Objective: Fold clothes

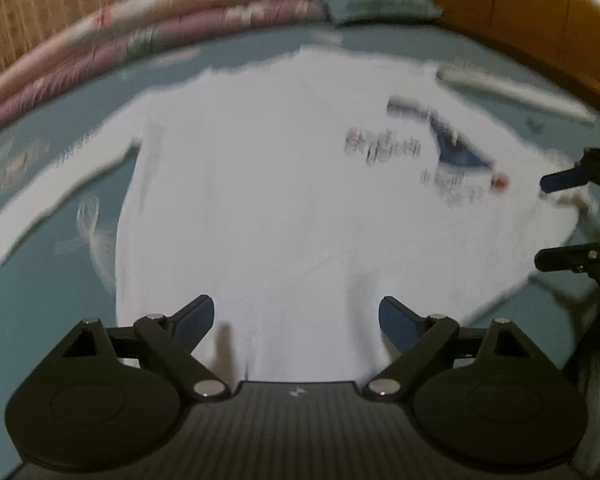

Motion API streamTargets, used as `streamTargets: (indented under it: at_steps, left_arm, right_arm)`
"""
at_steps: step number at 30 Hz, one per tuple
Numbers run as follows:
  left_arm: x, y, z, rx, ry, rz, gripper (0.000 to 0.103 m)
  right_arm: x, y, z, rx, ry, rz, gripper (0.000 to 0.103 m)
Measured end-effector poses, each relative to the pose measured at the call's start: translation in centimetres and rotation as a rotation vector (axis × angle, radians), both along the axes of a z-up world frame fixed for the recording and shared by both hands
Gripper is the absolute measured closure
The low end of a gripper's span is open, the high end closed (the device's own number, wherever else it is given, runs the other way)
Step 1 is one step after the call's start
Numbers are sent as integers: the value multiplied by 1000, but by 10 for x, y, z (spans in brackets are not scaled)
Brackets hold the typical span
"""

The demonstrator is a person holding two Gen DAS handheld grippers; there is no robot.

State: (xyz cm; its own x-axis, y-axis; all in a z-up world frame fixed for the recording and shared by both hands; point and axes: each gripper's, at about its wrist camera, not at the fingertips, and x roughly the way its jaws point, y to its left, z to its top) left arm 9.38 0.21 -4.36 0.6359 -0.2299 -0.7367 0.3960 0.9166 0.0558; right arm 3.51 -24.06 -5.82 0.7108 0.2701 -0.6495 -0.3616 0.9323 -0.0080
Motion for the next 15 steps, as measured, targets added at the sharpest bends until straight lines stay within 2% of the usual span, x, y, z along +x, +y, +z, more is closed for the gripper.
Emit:
streamTargets:
  at_steps: [4,7,11,15]
  left_arm:
    - [32,-15,0,-43,-4,7,14]
    - [40,-12,-10,-63,19,36,14]
    - [50,-8,-24,-89,50,75,13]
    - [47,9,-23,-62,71,101,13]
  right_arm:
    - [53,-11,11,31,-49,-57,0]
    - [100,-22,5,107,-49,-87,0]
    - [147,-41,-14,163,23,-163,0]
    - [148,-71,-24,65,19,-257,0]
